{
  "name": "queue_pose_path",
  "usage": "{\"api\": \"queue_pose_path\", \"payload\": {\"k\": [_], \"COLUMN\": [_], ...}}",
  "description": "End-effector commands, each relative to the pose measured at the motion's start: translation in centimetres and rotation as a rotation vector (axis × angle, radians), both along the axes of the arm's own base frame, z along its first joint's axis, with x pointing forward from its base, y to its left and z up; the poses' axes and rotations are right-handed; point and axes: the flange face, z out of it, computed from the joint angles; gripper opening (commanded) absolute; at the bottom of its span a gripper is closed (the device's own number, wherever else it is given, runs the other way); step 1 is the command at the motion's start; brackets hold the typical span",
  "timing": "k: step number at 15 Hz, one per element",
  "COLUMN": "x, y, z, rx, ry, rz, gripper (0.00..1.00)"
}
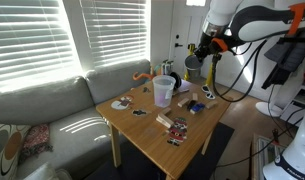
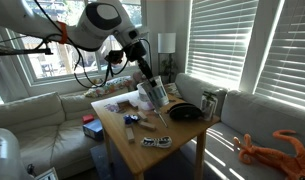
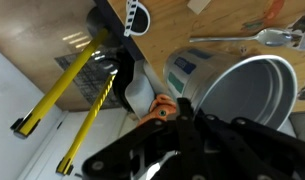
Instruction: Pour the content from the metallic cup into the clear cup
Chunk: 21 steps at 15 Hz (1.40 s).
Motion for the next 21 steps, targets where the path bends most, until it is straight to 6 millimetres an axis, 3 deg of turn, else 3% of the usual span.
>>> {"api": "queue_pose_path", "payload": {"k": [1,4,7,15,21], "x": [-0.1,-0.4,0.1,1.8,2.0], "y": [-4.0,-7.5,-9.5,-10.8,-11.5], "z": [-0.8,-2.3,-3.6,-6.8,-8.6], "rx": [0.162,0.242,0.295,0.392,0.458], "ry": [0.039,0.086,0.083,0.055,0.048], "rz": [-0.038,-0.108,-0.152,-0.205,-0.181], "gripper": [0.01,0.01,0.01,0.01,0.01]}}
